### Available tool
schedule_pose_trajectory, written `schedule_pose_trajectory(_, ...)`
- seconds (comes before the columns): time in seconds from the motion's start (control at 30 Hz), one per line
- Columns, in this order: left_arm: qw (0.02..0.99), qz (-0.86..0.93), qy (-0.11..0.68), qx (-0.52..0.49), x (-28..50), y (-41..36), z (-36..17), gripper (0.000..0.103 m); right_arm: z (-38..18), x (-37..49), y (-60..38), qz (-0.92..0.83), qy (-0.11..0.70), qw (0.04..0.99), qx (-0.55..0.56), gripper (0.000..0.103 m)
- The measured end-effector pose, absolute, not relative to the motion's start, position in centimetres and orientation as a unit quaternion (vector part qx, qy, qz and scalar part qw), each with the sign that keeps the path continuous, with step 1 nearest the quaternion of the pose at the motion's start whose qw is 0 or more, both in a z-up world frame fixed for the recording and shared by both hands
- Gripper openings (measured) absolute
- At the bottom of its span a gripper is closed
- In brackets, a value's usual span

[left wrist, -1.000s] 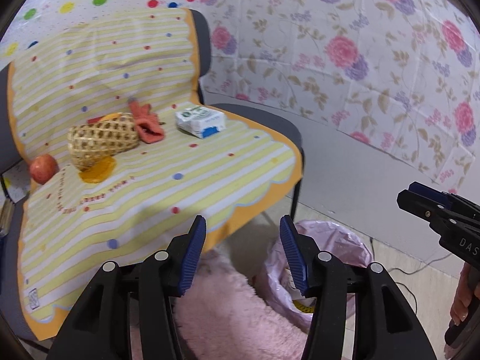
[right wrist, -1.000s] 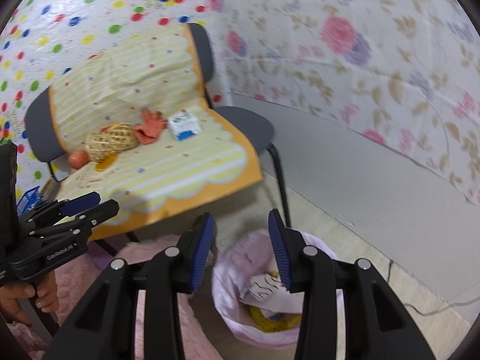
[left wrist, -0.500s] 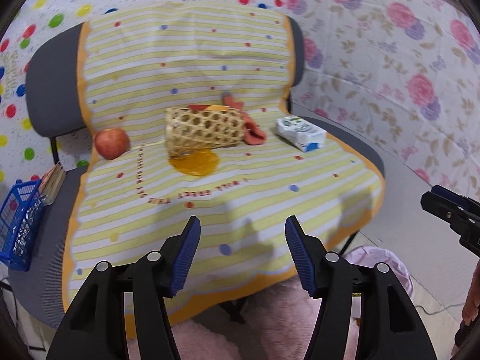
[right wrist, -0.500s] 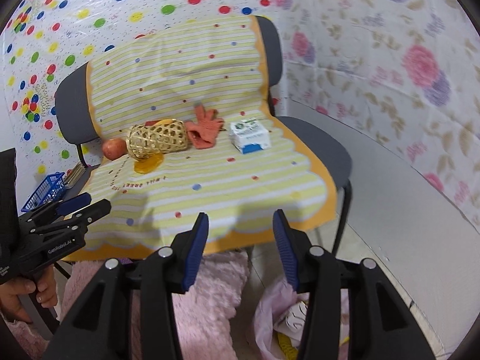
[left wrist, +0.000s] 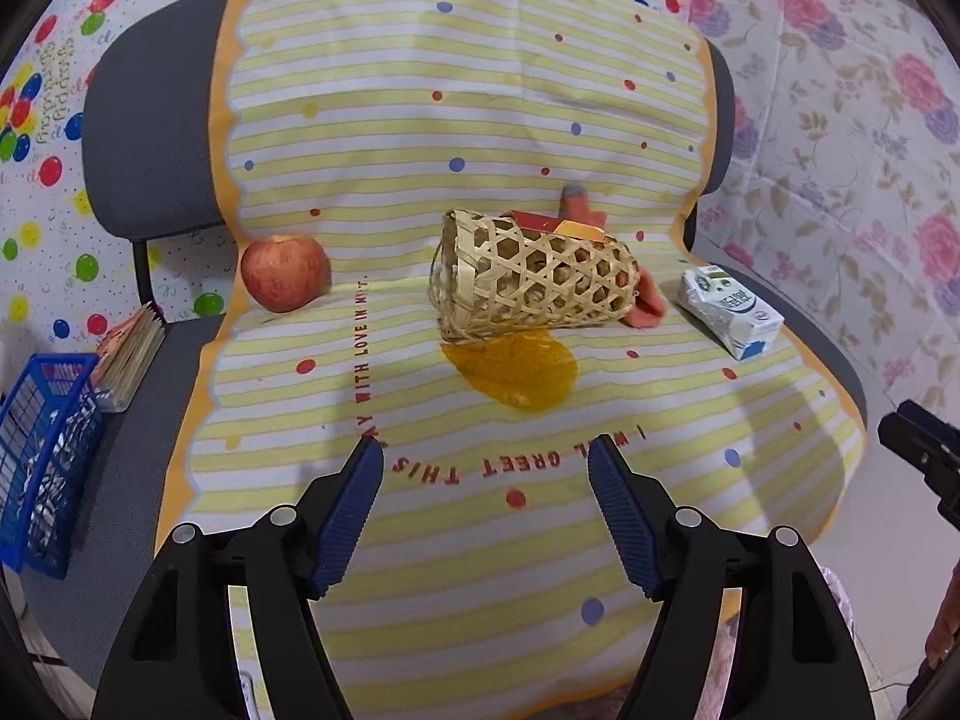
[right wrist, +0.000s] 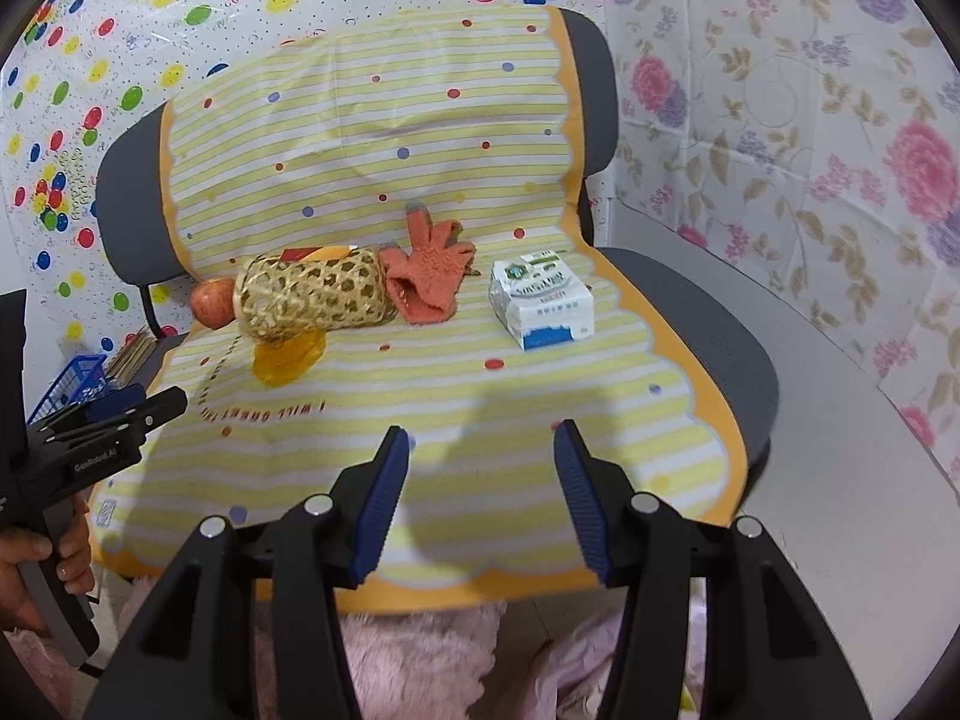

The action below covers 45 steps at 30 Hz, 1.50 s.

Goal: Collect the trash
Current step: 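Lower the left gripper onto the yellow plastic bag and close it, then grasp the white milk carton with the right gripper while the left gripper holds the yellow bag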

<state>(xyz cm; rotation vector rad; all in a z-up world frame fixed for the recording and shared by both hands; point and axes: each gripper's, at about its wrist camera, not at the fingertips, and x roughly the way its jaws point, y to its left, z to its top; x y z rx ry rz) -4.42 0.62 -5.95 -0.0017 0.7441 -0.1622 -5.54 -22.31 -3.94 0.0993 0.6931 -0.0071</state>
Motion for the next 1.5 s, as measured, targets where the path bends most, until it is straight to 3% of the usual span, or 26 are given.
schedule_pose_trajectory(0.57,0.903,-0.055,0.425,0.043,5.8,-4.3,-10.5,0.065,-5.4,0.4,-24.7,-0.007,0.344,0.937,0.064,0.050)
schedule_pose_trajectory(0.73,0.906,-0.045,0.415,0.072,4.5,-4.3,-10.6,0.039,-5.7,0.1,-25.3,-0.011,0.346,0.936,0.066,0.050)
schedule_pose_trajectory(0.8,0.909,-0.051,0.408,0.071,3.4,-3.9,-10.4,0.022,-5.8,0.0,-25.5,-0.011,0.346,0.936,0.070,0.050)
schedule_pose_trajectory(0.87,0.909,-0.073,0.407,0.048,2.5,-3.2,-10.0,0.011,-5.9,-0.1,-25.4,-0.012,0.346,0.936,0.070,0.050)
schedule_pose_trajectory(1.07,0.914,-0.106,0.392,0.004,-1.0,-1.1,-8.4,0.005,-5.7,-0.2,-25.4,-0.013,0.342,0.937,0.067,0.050)
schedule_pose_trajectory(1.13,0.918,-0.112,0.381,0.012,-1.7,-1.5,-7.5,0.005,-6.0,0.2,-25.7,-0.016,0.344,0.936,0.068,0.053)
schedule_pose_trajectory(1.4,0.919,-0.149,0.363,0.040,-0.7,-5.6,-6.6,0.005,-7.7,4.0,-26.8,-0.013,0.356,0.934,0.034,0.082)
schedule_pose_trajectory(1.5,0.917,-0.154,0.366,0.039,0.0,-6.5,-6.9,0.005,-8.5,6.0,-27.5,-0.001,0.363,0.931,0.033,0.086)
